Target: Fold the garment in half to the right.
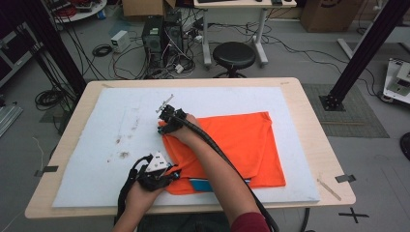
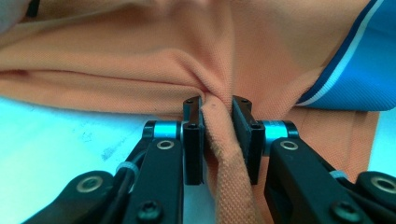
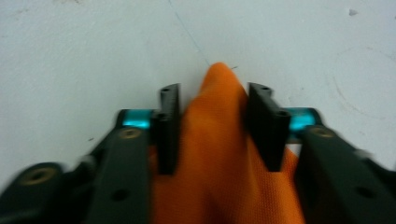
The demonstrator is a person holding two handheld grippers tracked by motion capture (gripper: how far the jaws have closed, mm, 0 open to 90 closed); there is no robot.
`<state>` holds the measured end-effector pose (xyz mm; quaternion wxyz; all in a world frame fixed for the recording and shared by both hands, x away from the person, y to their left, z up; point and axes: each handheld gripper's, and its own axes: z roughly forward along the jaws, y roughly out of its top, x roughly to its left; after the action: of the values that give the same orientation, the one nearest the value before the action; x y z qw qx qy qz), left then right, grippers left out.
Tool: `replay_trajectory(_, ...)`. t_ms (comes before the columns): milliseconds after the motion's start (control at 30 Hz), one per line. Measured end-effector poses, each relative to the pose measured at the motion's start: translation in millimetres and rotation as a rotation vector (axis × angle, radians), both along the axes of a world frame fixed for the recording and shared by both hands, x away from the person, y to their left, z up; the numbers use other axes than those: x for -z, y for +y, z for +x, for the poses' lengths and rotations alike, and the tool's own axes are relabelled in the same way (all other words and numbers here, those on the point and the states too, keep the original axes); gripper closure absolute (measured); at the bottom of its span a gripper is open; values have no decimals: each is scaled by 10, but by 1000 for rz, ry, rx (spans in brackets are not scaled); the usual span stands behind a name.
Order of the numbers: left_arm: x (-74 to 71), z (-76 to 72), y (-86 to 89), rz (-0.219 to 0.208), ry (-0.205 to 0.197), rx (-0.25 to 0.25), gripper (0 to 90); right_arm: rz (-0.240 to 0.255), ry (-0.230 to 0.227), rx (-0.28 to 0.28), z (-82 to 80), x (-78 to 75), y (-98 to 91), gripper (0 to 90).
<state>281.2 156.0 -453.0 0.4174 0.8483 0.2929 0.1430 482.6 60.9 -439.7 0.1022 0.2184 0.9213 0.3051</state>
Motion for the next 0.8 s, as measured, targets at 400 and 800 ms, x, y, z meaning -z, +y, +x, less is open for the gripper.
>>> replay_trajectory(400,-23,10,51,-33,18,4,813,-59,-85,-37,-94,-119,65,842)
replay_trajectory(800,-254,-93,163,-18,-22,-4,814,64,-146,-28,-209,-483,63,842)
